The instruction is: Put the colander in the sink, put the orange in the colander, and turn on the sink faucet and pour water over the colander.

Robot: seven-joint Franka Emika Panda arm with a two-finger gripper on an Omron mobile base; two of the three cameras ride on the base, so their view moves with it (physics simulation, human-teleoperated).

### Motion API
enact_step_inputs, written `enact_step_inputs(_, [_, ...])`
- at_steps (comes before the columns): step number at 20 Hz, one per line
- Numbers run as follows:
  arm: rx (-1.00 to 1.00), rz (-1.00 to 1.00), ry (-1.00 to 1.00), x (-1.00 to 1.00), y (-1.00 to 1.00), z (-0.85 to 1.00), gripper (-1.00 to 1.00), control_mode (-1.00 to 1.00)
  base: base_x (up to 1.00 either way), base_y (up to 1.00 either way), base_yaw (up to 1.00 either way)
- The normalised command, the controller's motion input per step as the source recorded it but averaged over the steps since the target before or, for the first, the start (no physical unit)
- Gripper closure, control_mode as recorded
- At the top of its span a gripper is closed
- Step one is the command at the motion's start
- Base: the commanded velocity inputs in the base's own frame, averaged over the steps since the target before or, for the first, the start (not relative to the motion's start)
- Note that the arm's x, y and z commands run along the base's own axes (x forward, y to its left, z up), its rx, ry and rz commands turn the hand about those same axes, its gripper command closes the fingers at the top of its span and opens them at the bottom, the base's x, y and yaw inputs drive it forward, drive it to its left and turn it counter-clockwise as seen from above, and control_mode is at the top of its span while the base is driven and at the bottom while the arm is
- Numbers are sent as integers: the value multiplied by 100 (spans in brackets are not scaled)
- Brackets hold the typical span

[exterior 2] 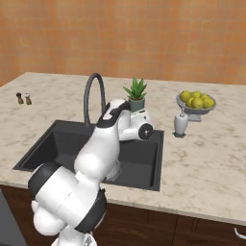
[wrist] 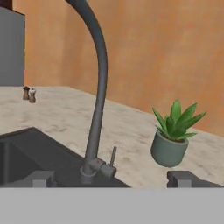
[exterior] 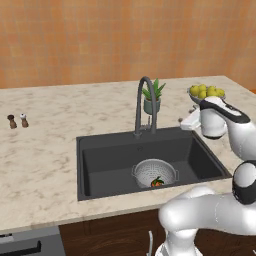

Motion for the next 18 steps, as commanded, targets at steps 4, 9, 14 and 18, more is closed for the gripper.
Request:
enact_step_inputs(4, [-4, 36, -11, 82, 0, 8, -100, -100, 0, 0, 0])
enact_step_inputs(9, [-12, 40, -28, 21, 10, -11, -100, -100, 0, 0, 0])
enact_step_inputs(14, [-5, 21, -19, 3, 24, -3, -100, -100, 0, 0, 0])
enact_step_inputs(18, [-6, 0, 9, 0, 31, -23, -100, -100, 0, 0, 0])
